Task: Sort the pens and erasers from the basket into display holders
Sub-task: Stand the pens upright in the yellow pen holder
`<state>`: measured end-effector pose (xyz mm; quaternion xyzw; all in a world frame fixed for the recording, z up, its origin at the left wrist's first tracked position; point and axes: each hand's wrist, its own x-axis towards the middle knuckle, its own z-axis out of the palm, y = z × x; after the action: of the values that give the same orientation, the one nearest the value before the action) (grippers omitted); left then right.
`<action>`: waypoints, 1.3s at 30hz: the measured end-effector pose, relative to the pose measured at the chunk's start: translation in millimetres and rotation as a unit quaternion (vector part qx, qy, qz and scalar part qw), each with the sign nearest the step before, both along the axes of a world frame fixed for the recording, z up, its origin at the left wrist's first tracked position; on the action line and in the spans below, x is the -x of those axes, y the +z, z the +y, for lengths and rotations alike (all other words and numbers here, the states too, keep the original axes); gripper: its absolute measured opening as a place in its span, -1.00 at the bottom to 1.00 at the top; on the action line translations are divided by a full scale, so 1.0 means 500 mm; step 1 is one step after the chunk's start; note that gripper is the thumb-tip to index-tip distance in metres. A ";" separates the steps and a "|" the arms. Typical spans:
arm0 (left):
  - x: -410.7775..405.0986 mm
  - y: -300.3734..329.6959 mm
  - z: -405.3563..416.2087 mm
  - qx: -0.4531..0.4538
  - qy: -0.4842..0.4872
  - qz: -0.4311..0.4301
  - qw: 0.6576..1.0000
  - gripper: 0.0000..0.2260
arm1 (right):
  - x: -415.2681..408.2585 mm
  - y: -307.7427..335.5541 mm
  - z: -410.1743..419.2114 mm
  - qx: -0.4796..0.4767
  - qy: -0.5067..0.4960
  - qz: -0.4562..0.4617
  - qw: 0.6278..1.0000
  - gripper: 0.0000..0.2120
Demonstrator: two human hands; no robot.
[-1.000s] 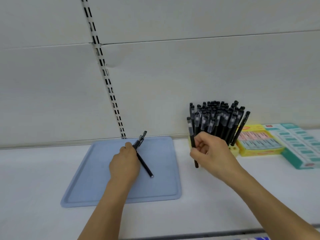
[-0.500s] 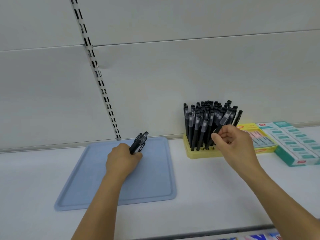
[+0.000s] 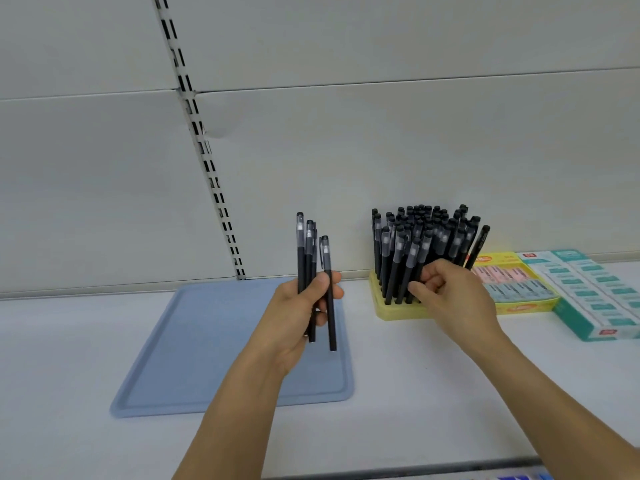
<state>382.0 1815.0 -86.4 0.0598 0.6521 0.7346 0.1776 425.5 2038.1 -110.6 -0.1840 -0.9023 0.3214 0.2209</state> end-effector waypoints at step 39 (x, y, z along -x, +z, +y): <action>-0.061 -0.003 0.082 -0.003 -0.058 -0.009 0.998 -0.70 | -0.016 0.094 0.019 0.015 0.056 0.102 0.993 -0.80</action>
<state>412.3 1855.8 -88.1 0.0915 0.6440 0.7252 0.2259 433.3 2047.8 -63.6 -0.1027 -0.8789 0.3641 0.2905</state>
